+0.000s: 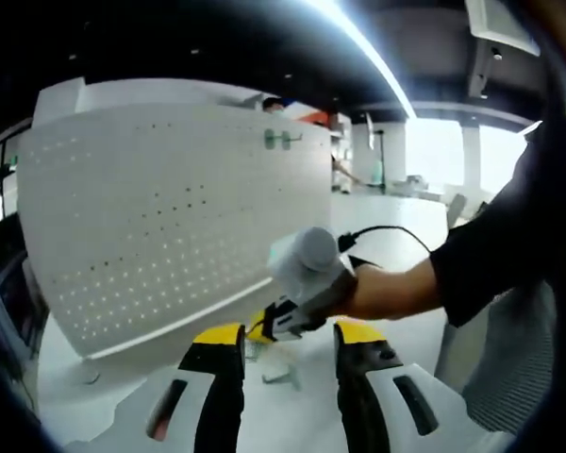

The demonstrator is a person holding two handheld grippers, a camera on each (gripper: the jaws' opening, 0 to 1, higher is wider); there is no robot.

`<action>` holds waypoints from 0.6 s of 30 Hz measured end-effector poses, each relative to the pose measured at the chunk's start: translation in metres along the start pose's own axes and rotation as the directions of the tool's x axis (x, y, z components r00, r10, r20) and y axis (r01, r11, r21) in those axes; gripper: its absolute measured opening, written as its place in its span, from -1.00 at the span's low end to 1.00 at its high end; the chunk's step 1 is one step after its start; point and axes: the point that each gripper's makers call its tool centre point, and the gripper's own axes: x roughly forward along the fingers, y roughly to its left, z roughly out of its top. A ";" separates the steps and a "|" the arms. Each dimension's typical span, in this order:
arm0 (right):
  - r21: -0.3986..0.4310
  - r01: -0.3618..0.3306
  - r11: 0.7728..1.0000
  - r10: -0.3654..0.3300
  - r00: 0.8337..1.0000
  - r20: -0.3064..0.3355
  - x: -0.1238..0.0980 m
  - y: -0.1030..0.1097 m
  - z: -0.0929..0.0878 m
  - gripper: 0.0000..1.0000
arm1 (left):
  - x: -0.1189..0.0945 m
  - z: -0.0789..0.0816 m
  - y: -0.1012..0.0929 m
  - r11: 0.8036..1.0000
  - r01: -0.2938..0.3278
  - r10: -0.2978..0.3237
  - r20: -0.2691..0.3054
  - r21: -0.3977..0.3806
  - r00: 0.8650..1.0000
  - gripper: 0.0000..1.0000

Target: Insert the hook assembly into the mounting plate slot until the hook locks in place.

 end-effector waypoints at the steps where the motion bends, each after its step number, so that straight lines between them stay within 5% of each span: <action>1: 0.004 -0.003 1.000 0.003 1.000 0.006 -0.002 0.000 0.001 -1.00 | 0.000 0.000 0.000 1.000 0.000 0.000 0.000 0.001 1.000 -0.23; 7: 0.085 -0.016 0.996 0.009 0.996 0.085 -0.020 -0.003 0.014 -1.00 | 0.001 0.000 0.000 1.000 0.000 0.000 -0.001 0.004 1.000 -0.23; 18: 0.189 -0.093 0.978 0.042 0.965 0.258 -0.070 0.007 0.045 -1.00 | 0.000 0.003 0.003 1.000 -0.015 0.015 0.009 0.003 1.000 -0.24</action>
